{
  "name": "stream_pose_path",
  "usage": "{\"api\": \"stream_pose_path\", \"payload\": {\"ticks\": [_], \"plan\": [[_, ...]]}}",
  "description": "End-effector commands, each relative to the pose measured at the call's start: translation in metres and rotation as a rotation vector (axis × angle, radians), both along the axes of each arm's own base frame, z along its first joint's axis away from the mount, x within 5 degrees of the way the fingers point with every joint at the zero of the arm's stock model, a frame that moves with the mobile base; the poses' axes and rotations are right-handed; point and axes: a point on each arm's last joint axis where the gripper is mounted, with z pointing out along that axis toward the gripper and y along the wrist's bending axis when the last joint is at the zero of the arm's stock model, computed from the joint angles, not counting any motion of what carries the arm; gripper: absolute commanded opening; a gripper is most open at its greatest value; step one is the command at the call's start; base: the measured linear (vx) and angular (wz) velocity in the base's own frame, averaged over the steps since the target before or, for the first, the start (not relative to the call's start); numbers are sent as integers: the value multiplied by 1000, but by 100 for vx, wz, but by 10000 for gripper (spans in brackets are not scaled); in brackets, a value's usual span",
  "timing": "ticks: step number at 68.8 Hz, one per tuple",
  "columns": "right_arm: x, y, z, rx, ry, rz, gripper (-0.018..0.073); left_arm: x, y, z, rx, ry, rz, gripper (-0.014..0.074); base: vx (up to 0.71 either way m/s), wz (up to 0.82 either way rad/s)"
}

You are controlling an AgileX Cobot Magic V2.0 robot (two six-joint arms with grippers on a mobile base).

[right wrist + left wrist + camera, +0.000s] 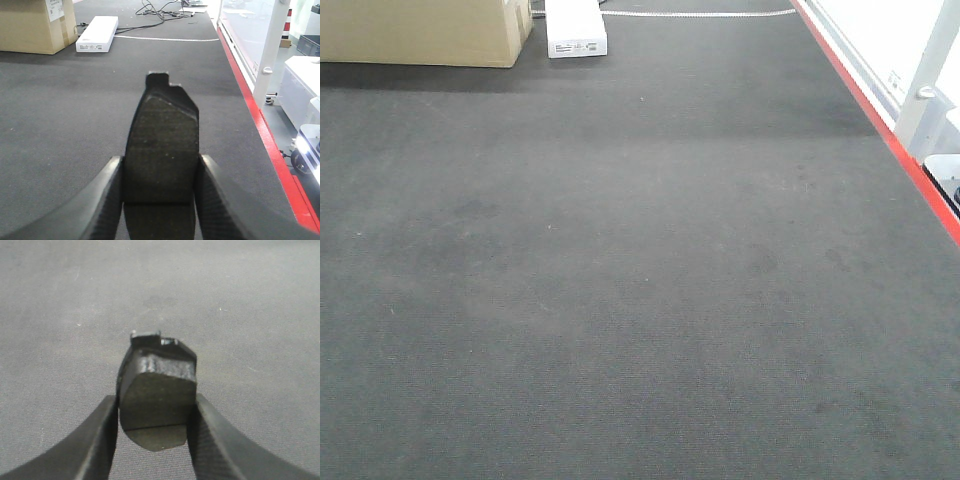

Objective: Move and align brake pads A on conveyor
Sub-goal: 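Position the base at the conveyor with both pads held above the belt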

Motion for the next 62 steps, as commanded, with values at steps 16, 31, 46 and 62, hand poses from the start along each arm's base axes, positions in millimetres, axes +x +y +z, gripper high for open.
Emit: {"api": "stream_pose_path", "payload": {"ticks": [16,31,46,62], "plan": [[0,0,17,-6,-117,1,-6,4,-1,18,-28,-119,2,-6,0,0],[0,0,17,-6,-117,1,-6,4,-1,18,-28,-119,2,-6,0,0],[0,0,17,-6,-117,1,-6,4,-1,18,-29,-127,2,-6,0,0],[0,0,17,-6,-117,1,-6,6,-1,20,-54,-87,15,-6,0,0]]}}
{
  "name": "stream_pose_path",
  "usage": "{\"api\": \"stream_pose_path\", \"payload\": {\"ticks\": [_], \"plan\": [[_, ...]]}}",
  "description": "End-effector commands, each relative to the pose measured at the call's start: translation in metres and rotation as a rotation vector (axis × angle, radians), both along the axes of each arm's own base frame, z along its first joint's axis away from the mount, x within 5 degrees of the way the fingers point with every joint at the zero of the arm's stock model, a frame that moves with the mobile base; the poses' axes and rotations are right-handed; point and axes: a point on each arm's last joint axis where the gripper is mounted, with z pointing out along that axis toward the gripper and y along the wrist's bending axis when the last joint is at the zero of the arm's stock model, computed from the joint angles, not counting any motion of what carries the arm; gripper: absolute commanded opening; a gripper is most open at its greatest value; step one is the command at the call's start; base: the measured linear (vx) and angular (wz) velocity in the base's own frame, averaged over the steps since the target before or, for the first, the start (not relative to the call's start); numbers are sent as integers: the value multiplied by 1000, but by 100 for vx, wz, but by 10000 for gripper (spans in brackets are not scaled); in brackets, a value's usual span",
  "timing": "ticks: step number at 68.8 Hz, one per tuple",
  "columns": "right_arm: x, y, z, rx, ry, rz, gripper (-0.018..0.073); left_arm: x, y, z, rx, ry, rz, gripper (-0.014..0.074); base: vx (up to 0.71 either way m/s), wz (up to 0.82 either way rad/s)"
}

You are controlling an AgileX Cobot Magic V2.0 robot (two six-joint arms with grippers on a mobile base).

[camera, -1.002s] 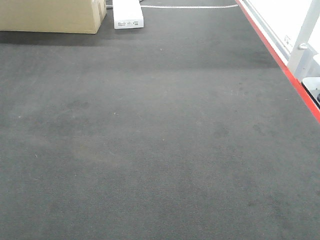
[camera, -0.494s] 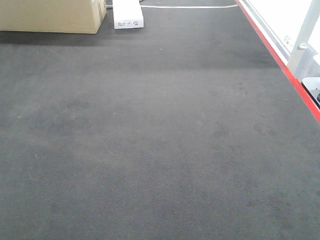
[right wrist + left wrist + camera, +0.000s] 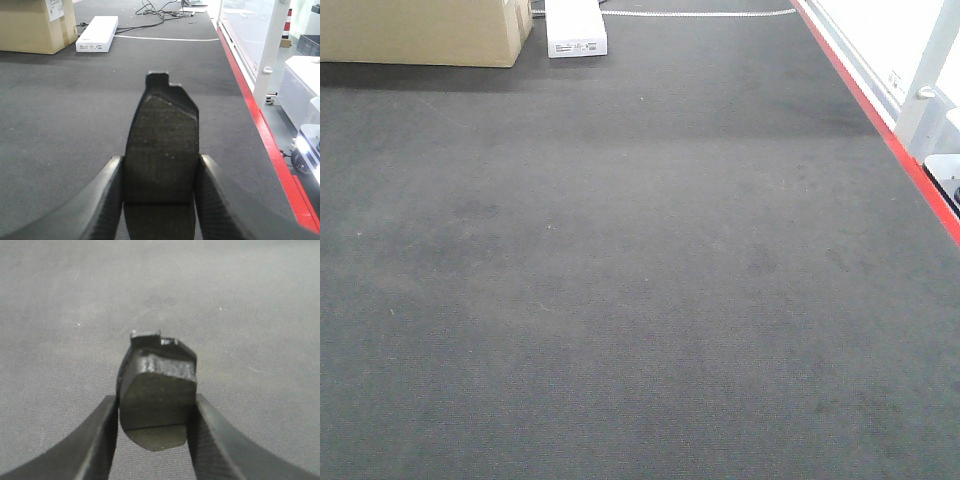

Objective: Move and align brake pads A on conveyor
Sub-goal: 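Position the base at the conveyor with both pads held above the belt, then lower the left gripper to the belt and release its brake pad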

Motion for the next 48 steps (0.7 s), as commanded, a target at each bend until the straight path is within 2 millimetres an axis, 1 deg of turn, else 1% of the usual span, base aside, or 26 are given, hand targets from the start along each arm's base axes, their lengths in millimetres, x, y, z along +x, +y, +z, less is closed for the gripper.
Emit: {"api": "stream_pose_path", "payload": {"ticks": [1,6,12,18,19,22,25,35,41,48], "plan": [[0,0,17,-6,-117,1,-6,8,-1,22,-51,-89,14,-6,0,0],[0,0,17,-6,-117,1,-6,18,-2,27,-38,-13,14,-5,0,0],[0,0,17,-6,-117,1,-6,38,-3,31,-19,120,14,-3,0,0],[0,0,17,-6,-117,1,-6,60,-5,31,-8,248,16,0,0,0],[0,0,17,-6,-117,1,-6,67,-5,31,-7,271,16,1,0,0],[0,0,17,-6,-117,1,-6,76,-6,30,-2,324,17,2,0,0],[0,0,17,-6,-117,1,-6,90,-7,27,2,380,18,4,0,0],[0,0,17,-6,-117,1,-6,127,-10,12,20,540,15,7,0,0],[0,0,17,-6,-117,1,-6,148,-11,-3,47,641,-3,11,0,0],[0,0,17,-6,-117,1,-6,166,-13,-23,71,731,-23,20,0,0]]}}
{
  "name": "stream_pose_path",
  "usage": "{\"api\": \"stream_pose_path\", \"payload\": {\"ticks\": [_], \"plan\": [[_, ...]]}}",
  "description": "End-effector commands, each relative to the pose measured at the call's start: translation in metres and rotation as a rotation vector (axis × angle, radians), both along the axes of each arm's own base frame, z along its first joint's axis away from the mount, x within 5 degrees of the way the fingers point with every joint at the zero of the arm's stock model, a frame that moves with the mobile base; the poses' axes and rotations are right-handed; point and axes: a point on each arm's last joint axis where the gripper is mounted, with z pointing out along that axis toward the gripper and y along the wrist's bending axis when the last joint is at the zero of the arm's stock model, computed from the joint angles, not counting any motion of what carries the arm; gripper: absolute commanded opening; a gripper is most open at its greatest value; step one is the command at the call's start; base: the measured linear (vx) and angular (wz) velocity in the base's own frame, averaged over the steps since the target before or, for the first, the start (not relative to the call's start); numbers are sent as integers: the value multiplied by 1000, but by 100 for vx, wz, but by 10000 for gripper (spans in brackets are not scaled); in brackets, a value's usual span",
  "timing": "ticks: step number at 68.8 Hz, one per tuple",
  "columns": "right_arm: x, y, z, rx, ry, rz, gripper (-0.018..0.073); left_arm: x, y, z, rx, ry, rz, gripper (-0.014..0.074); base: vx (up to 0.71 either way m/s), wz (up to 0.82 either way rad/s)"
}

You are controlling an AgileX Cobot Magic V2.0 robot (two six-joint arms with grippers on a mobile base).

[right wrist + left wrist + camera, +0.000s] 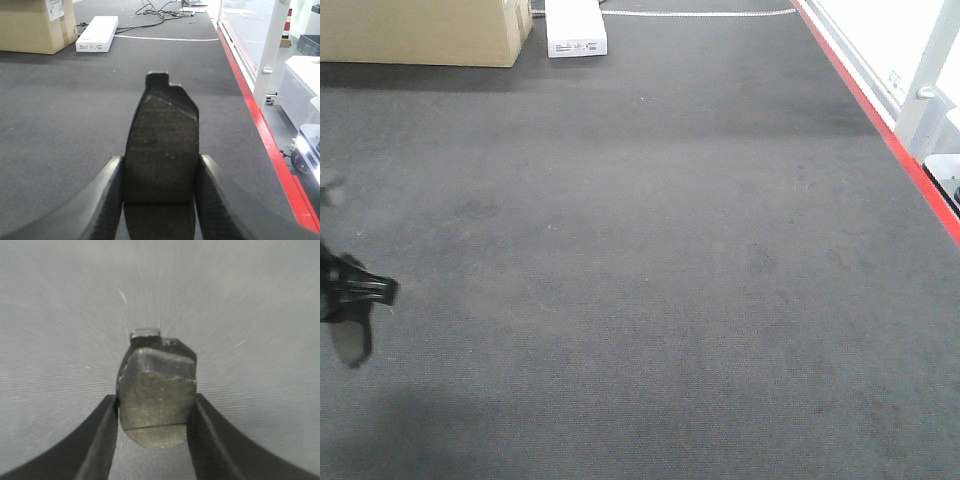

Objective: Move and align brake pads A on conveyor
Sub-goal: 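Lower the left gripper to the belt and release its brake pad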

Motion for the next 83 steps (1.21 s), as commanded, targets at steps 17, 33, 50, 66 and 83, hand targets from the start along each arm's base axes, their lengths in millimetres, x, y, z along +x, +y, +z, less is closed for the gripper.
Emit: {"api": "stream_pose_path", "payload": {"ticks": [17,33,50,66,83], "plan": [[0,0,17,-6,-117,1,-6,48,2,-48,89,129,-46,70,0,0],[0,0,17,-6,-117,1,-6,64,3,-66,112,95,-26,267,0,0],[0,0,17,-6,-117,1,-6,69,2,-65,104,44,-26,496,0,0],[0,0,17,-6,-117,1,-6,45,3,-27,70,-110,10,454,0,0],[0,0,17,-6,-117,1,-6,-29,7,29,20,-430,28,394,0,0]]}}
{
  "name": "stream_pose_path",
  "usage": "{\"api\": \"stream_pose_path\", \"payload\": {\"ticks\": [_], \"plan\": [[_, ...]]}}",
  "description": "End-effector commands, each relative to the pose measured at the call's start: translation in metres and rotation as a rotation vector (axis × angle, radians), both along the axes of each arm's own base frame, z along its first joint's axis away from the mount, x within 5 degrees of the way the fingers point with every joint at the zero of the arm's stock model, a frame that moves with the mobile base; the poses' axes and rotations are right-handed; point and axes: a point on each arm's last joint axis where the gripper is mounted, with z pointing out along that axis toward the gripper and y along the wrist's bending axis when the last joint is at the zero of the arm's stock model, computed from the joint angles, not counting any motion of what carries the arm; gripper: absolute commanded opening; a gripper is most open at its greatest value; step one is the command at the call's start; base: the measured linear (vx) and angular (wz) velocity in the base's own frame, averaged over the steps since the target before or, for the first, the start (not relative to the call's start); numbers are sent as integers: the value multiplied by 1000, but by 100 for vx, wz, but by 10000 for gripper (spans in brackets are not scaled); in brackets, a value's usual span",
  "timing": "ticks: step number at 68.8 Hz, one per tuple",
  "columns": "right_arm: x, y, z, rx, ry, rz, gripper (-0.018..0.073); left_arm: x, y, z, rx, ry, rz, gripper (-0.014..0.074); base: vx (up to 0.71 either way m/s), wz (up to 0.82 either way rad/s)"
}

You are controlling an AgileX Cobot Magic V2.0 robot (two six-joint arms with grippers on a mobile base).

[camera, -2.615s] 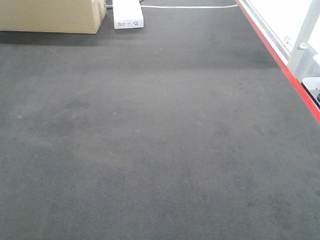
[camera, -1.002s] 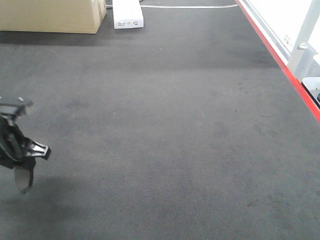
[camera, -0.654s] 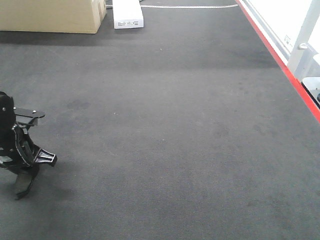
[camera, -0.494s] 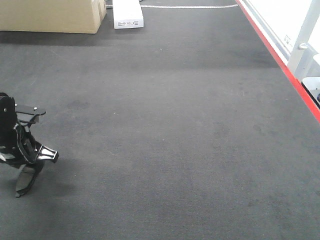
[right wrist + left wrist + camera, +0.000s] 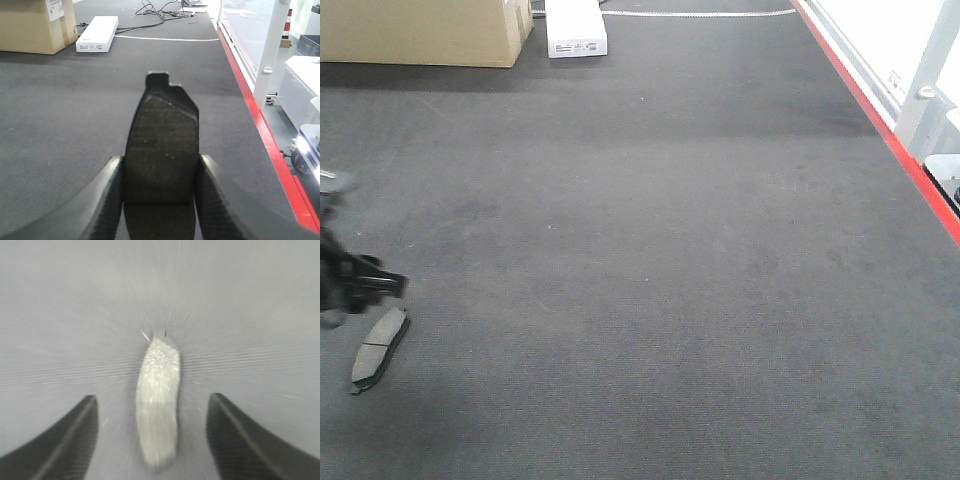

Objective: Move and align brake pads A on conveyor
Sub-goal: 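Lower the left gripper to the belt and release its brake pad, then raise the left gripper away from the placed pad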

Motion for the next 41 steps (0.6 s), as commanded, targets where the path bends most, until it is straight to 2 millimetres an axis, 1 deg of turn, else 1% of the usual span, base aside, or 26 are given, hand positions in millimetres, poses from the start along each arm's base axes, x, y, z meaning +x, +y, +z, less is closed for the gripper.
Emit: {"api": "stream_pose_path", "payload": {"ticks": [1,3,4,8,9,18,24,32,41], "plan": [[0,0,17,-6,-117,1,-6,-29,0,36,-34,-221,0,394,0,0],[0,0,17,-6,-117,1,-6,-37,1,40,-37,-254,-1,394,0,0],[0,0,17,-6,-117,1,-6,-44,1,45,-39,-286,-2,394,0,0],[0,0,17,-6,-117,1,-6,-61,2,51,-45,-358,-6,394,0,0],[0,0,17,-6,-117,1,-6,-68,3,55,-47,-391,-7,394,0,0],[0,0,17,-6,-117,1,-6,-111,6,65,-60,-544,-12,394,0,0],[0,0,17,-6,-117,1,-6,-139,7,65,-76,-627,-11,394,0,0],[0,0,17,-6,-117,1,-6,-169,9,60,-96,-719,-9,394,0,0],[0,0,17,-6,-117,1,-6,-191,10,47,-95,-785,-14,394,0,0]]}}
